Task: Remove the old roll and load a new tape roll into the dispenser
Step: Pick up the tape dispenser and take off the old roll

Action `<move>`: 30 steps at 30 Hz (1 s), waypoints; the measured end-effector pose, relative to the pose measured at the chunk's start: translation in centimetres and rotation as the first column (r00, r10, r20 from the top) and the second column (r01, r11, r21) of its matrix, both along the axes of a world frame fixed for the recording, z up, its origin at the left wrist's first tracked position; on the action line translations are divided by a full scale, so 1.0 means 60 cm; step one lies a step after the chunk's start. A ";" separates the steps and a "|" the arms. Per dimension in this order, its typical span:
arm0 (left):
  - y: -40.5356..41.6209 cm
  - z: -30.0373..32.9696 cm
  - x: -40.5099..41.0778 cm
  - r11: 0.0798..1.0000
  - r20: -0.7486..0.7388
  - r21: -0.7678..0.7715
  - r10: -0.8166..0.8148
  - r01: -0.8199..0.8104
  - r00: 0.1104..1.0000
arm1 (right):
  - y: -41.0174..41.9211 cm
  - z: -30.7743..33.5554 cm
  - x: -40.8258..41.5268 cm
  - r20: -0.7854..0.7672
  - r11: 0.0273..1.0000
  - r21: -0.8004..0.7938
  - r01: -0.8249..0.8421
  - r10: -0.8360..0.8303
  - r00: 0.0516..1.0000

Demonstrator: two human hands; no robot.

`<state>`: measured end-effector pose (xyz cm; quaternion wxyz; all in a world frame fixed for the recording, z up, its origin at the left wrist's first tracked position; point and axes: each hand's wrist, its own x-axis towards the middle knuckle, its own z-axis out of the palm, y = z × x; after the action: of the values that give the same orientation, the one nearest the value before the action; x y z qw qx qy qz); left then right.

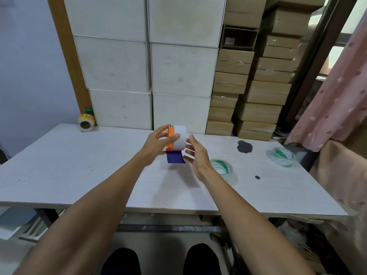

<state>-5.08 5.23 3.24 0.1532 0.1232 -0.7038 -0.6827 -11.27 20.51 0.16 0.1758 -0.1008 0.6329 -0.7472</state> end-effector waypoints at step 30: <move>-0.027 0.018 0.009 0.999 -0.052 0.006 -0.046 0.047 0.998 | 0.021 0.050 -0.044 -0.076 0.988 0.008 0.156 -0.155 0.985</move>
<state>-4.51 3.61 4.33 0.1552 0.0895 -0.6996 -0.6917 -13.94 21.75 3.18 0.0937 -0.0779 0.6503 -0.7498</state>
